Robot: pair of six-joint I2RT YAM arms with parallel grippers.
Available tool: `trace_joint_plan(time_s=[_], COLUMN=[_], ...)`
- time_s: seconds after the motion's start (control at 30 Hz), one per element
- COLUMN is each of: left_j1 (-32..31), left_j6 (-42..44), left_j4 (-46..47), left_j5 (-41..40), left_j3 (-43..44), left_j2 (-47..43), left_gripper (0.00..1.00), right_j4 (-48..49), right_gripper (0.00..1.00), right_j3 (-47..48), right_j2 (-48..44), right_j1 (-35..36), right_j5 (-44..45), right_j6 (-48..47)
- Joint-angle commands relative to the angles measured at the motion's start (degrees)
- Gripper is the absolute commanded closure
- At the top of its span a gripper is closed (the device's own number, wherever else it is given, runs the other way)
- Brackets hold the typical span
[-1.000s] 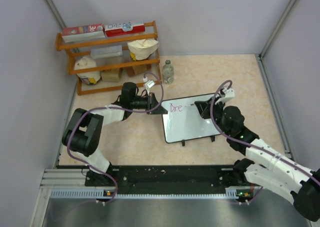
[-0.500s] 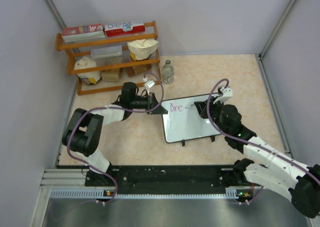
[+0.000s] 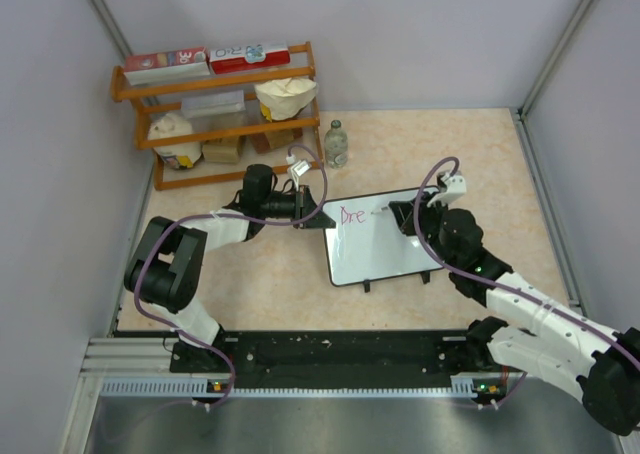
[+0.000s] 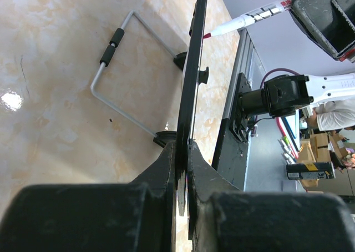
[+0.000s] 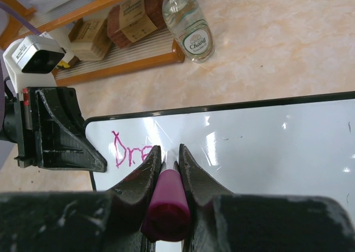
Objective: Write a sentence on the whiteboard
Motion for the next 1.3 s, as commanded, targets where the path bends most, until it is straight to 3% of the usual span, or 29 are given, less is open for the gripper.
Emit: trace_joint_plan(time_s=[0.0, 1.27], left_j1=[-0.3, -0.3], left_j6=[2.27, 2.44], left_j4=[-1.28, -1.63], left_j5=[-3.5, -3.59], left_j3=[1.16, 1.25], left_j2=[-0.85, -0.76], left_gripper=[1.0, 1.0], right_j4=[3.41, -1.08], right_gripper=[1.0, 1.0], right_j3=[3.52, 0.8], right_j2=[0.67, -0.46], right_j1=[-0.37, -0.37], right_j5=[1.09, -3.4], right_j6=[0.32, -0.03])
